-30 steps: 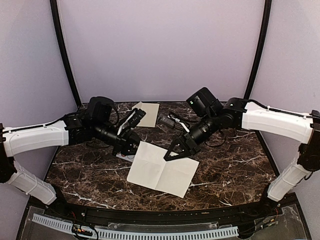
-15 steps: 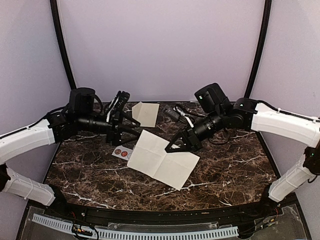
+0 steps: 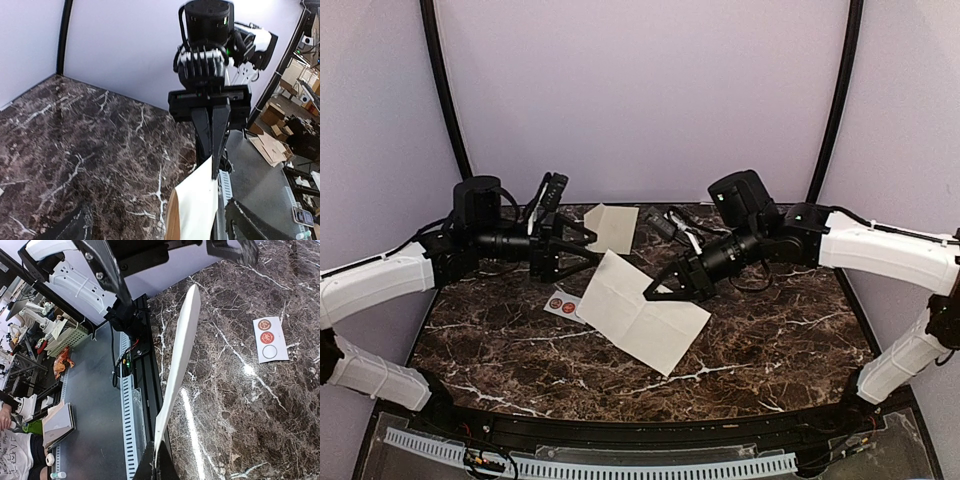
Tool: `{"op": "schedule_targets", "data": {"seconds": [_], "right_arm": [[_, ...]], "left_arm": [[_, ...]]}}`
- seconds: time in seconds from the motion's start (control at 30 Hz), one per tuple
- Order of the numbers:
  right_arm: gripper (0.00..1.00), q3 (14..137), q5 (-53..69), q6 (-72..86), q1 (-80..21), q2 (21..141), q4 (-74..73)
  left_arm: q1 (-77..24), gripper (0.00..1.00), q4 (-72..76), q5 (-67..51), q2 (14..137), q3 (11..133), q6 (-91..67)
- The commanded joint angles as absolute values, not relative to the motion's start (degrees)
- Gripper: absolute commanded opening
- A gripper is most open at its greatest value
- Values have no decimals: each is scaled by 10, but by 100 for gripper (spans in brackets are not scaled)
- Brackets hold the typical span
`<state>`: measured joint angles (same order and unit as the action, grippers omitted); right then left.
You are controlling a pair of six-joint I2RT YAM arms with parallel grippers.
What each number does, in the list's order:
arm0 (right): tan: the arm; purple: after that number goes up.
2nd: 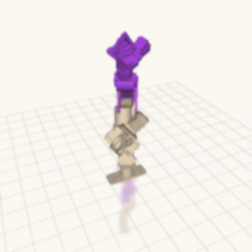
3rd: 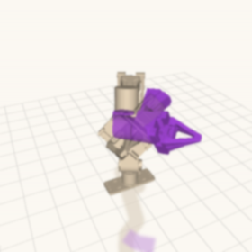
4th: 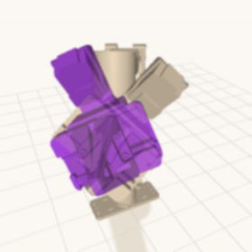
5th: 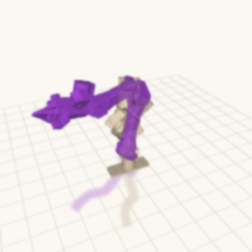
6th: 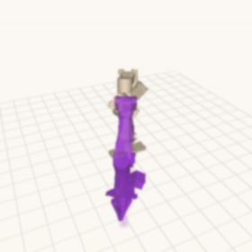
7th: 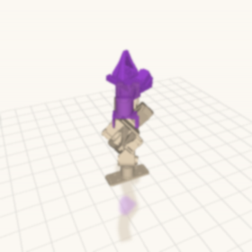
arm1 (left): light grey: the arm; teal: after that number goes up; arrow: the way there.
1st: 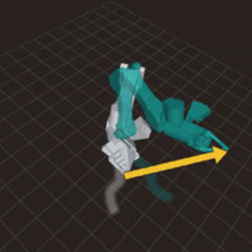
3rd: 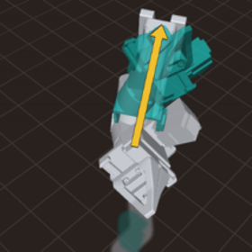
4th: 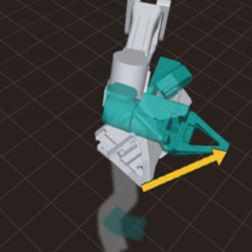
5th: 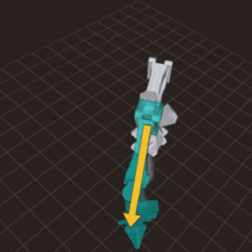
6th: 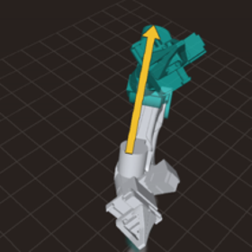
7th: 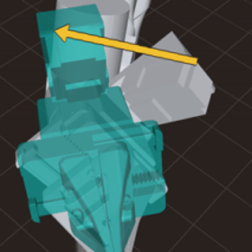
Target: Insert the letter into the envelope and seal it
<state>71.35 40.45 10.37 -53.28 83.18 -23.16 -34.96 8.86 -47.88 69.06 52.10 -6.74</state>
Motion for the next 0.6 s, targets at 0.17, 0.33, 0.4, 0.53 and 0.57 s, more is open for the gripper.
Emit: {"op": "schedule_targets", "data": {"seconds": [0.17,0.33,0.4,0.53,0.57], "right_arm": [[0,742,421,96,-547,850,-215],[0,745,420,94,-547,854,-218],[0,744,422,93,-547,854,-219],[0,742,422,90,-547,856,-237],[6,740,422,89,-547,855,-243]], "left_arm": [[-402,85,37,-539,737,549,-48],[-405,40,35,-589,751,553,-49],[-405,22,30,-591,754,558,-47],[-405,0,17,-572,750,563,-38],[-405,0,15,-565,748,563,-34]]}}
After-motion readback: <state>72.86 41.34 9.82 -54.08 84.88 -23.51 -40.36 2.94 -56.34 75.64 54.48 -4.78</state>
